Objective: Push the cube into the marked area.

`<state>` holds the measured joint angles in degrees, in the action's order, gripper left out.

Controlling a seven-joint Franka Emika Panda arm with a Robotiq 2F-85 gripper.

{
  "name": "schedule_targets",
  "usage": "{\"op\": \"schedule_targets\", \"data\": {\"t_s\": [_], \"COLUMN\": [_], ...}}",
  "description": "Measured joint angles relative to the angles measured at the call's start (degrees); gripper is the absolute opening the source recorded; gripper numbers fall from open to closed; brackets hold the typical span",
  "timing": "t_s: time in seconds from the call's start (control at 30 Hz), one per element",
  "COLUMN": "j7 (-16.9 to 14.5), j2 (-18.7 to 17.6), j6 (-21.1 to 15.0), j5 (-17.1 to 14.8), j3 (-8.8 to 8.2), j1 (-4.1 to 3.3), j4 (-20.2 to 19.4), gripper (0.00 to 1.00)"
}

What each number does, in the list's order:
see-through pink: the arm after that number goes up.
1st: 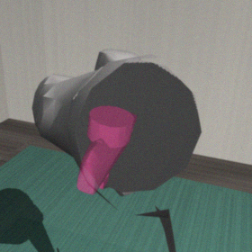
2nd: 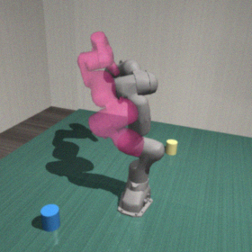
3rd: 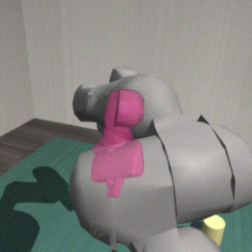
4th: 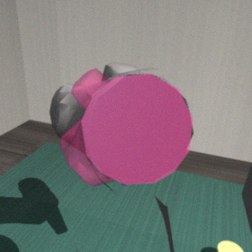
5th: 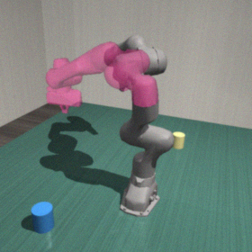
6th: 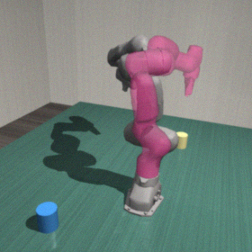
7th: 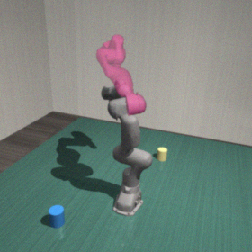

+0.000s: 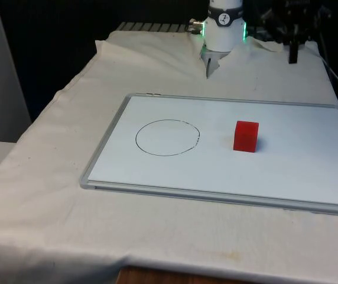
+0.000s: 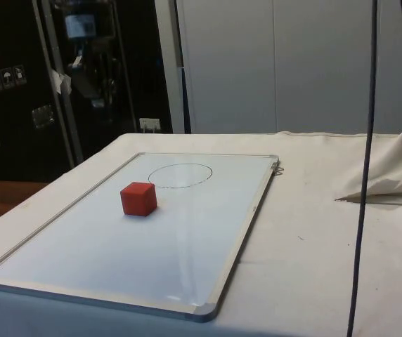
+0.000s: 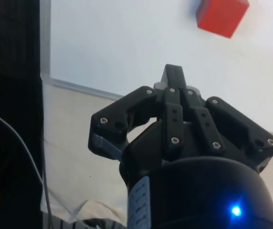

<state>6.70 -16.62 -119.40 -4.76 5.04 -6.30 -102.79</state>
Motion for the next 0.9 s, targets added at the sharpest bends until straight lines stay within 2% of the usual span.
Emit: {"op": "schedule_targets", "data": {"t_s": [0.1, 0.63, 0.9], "j7": [0.63, 2.06, 2.12], "j2": [-2.29, -8.82, -11.69], "j6": [-1.38, -7.79, -10.08], "j5": [0.0, 0.0, 0.11], "j3": [0.8, 3.15, 3.38], "j1": [-0.17, -0.97, -1.2], "j4": [0.92, 1.32, 1.26], "gripper": [0.0, 0.0, 0.0]}}
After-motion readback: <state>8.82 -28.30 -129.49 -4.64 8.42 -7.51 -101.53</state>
